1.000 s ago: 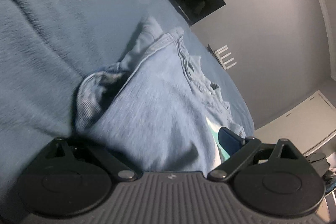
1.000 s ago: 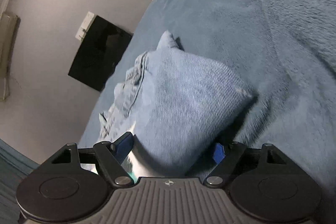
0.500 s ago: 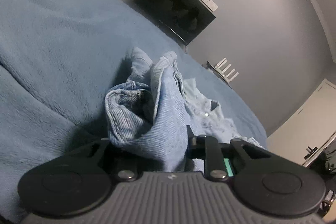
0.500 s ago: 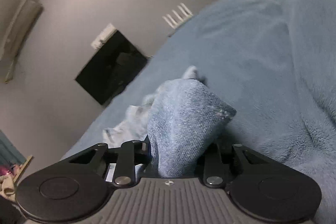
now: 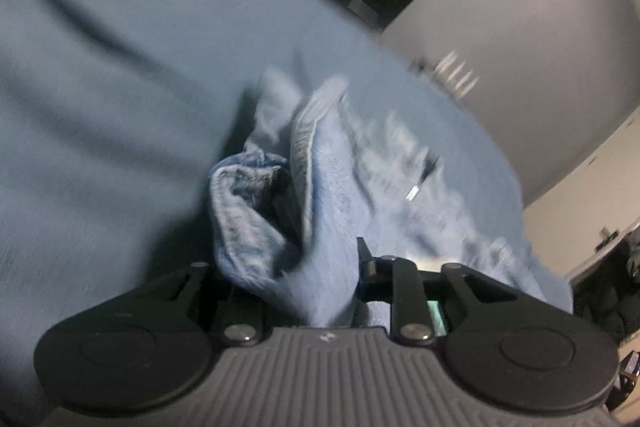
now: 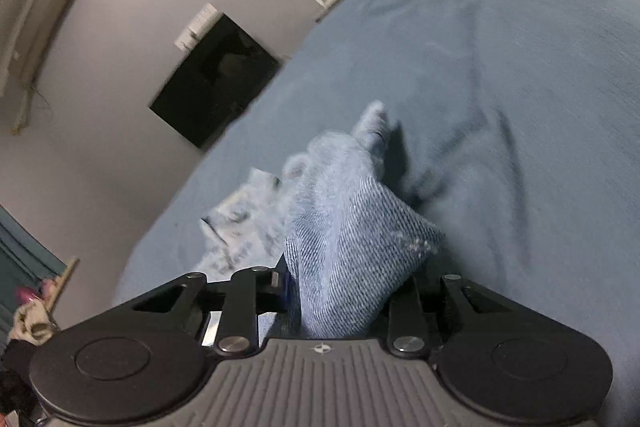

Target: Fold large clothes

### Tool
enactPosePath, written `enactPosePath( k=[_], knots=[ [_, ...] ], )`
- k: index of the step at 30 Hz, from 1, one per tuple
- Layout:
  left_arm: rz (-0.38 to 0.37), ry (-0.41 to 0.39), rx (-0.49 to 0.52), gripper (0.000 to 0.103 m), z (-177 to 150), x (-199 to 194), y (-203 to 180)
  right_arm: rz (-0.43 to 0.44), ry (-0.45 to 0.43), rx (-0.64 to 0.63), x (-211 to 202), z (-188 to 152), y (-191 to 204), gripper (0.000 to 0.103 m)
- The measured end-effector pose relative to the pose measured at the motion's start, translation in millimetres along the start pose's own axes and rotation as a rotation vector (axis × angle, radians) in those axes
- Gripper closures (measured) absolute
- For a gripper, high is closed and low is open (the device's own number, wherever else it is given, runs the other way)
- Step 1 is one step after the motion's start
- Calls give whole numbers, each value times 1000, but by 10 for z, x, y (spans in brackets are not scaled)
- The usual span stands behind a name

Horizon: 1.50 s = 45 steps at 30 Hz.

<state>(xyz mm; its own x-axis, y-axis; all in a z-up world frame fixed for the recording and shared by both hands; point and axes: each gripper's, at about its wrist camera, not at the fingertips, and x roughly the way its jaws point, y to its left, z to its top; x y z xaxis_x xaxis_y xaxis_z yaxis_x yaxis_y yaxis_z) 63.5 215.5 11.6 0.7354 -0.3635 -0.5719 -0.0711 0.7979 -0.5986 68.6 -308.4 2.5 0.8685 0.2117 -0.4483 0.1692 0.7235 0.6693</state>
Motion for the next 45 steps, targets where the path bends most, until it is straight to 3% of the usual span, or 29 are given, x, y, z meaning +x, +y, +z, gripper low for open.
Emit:
enactPosePath(
  k=[1, 3, 4, 5, 10, 13, 15, 16, 18, 25, 29, 32, 34, 38, 45],
  knots=[
    [37, 20, -6, 76, -57, -30, 53, -15, 12, 9, -10, -49, -42, 71],
    [110, 11, 8, 59, -174, -148, 119, -32, 31, 39, -28, -136, -112, 68],
    [134, -7, 10, 45, -167, -191, 113, -35, 26, 44, -26, -142, -118, 64],
    [155, -32, 17, 39, -194, -270, 84, -42, 18, 38, -31, -157, -127, 60],
    [252, -172, 194, 32, -338, -506, -190, -60, -5, 28, 26, -262, -82, 48],
    [222, -259, 330, 31, -388, -551, -446, -70, -15, 4, 14, -399, -71, 42],
    [193, -299, 425, 23, -457, -537, -637, -75, -23, -1, 56, -429, -78, 40],
    [165, -298, 454, 18, -485, -507, -710, -76, -26, 0, 83, -438, -68, 39],
    [113, -250, 506, 17, -522, -345, -889, -77, -32, 2, 96, -476, -95, 37],
    [83, -150, 661, 17, -683, 337, -1452, -78, -60, -3, 176, -540, -118, 36],
    [118, -105, 693, 17, -773, 813, -1590, -68, -71, 14, 233, -536, -101, 35],
    [189, -66, 735, 17, -828, 1162, -1656, -52, -75, 29, 258, -536, -94, 32],
    [218, -57, 741, 13, -846, 1344, -1659, -34, -72, 53, 271, -528, -129, 32],
    [264, -66, 746, 4, -852, 1555, -1649, -5, -60, 80, 327, -502, -192, 32],
    [280, -44, 737, 0, -842, 1596, -1656, 16, -67, -21, 434, -473, -137, 32]
  ],
)
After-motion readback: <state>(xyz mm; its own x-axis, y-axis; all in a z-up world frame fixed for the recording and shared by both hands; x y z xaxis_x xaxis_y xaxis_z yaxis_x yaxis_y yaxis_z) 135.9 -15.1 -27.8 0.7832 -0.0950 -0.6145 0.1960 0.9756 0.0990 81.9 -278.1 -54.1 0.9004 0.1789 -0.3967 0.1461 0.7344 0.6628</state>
